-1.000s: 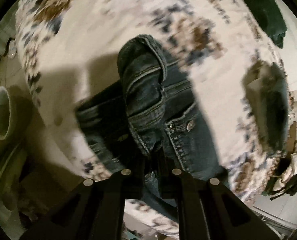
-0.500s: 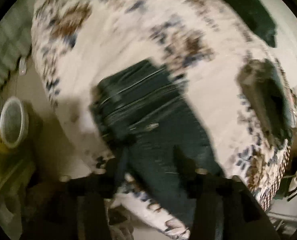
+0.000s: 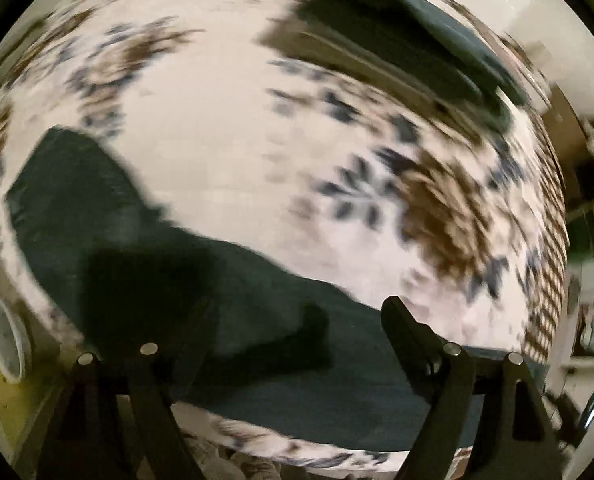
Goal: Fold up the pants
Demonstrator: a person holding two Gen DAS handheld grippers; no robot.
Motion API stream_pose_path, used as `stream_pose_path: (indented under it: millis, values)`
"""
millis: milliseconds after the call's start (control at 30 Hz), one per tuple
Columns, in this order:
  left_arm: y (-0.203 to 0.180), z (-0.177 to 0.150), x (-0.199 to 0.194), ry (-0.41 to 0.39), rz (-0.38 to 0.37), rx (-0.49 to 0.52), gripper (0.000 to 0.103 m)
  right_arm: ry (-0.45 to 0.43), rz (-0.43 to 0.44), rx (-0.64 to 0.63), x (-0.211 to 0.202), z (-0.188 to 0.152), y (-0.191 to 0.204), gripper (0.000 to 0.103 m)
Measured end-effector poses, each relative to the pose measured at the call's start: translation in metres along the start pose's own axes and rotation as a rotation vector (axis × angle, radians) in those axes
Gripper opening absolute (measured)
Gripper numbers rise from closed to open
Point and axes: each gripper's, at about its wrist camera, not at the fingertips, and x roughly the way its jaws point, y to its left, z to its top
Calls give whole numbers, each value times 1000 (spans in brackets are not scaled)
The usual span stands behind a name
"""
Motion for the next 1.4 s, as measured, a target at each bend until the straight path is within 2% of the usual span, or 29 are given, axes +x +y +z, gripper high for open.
stream_pose_path:
  millis: [67, 100, 133, 167, 200, 233, 333, 433, 467, 533, 567, 600, 633, 667, 700, 833, 867, 900, 967, 1000, 1100, 1233, 1267, 1333, 1367, 1400]
  values:
    - [-25, -5, 8, 8, -9, 49, 83, 36, 5, -84, 12, 9, 15, 70]
    - [-37, -8, 11, 12, -18, 68, 83, 65, -1, -104, 20, 11, 18, 63]
    - [-46, -11, 13, 15, -22, 83, 83, 72, -8, -116, 25, 13, 21, 52]
    - [-51, -13, 14, 21, -23, 94, 83, 66, -13, -131, 28, 16, 23, 11]
    - [-57, -15, 16, 27, -24, 103, 83, 49, -62, -161, 27, 18, 27, 0]
    - [-61, -16, 17, 33, -28, 110, 83, 26, -85, -171, 24, 17, 29, 0]
    - [-69, -22, 16, 37, -26, 131, 83, -79, -75, -169, -8, 20, 29, 0]
    - [-69, -24, 19, 42, -18, 131, 83, -141, -45, -140, -39, 21, 21, 0]
    - [-66, -25, 20, 48, -16, 123, 83, -150, -25, -132, -46, 24, 16, 0]
    - [-62, -27, 24, 60, -4, 104, 83, -108, 36, -112, -50, 33, 1, 1]
    - [-61, -27, 25, 65, 2, 100, 83, -44, 71, -93, -40, 40, -6, 6]
    - [-61, -28, 27, 71, 12, 97, 83, 8, 73, -79, -30, 45, -10, 25]
    - [-61, -29, 28, 74, 17, 99, 83, 43, 80, -67, -22, 41, -14, 40]
    - [-63, -29, 28, 75, 20, 106, 83, 66, 101, -54, -14, 33, -15, 59]
    - [-66, -30, 28, 71, 29, 122, 83, 84, 116, -46, -6, 29, -15, 61]
    - [-80, -31, 30, 63, 38, 173, 83, 171, 121, -66, 27, 22, -7, 61]
    - [-84, -31, 30, 65, 34, 179, 83, 180, 115, -77, 32, 20, -4, 53]
    - [-87, -32, 31, 67, 30, 184, 83, 165, 114, -93, 33, 19, 0, 27]
    - [-93, -33, 32, 67, 26, 192, 83, 133, 88, -144, 31, 14, 12, 0]
    - [-96, -34, 32, 66, 24, 197, 83, 100, 52, -173, 24, 12, 18, 0]
    - [-103, -36, 32, 66, 17, 209, 83, -19, 42, -214, -9, 8, 29, 0]
    - [-109, -40, 34, 74, 10, 224, 83, -129, 54, -194, -55, 14, 27, 0]
    - [-110, -41, 36, 80, 8, 225, 83, -134, 68, -194, -64, 17, 26, 0]
    - [-111, -43, 40, 98, 0, 218, 83, -65, 133, -192, -62, 28, 16, 1]
    - [-111, -44, 41, 103, -3, 214, 83, 13, 158, -189, -50, 32, 13, 8]
    - [-112, -45, 41, 108, -5, 213, 83, 72, 159, -194, -39, 36, 11, 38]
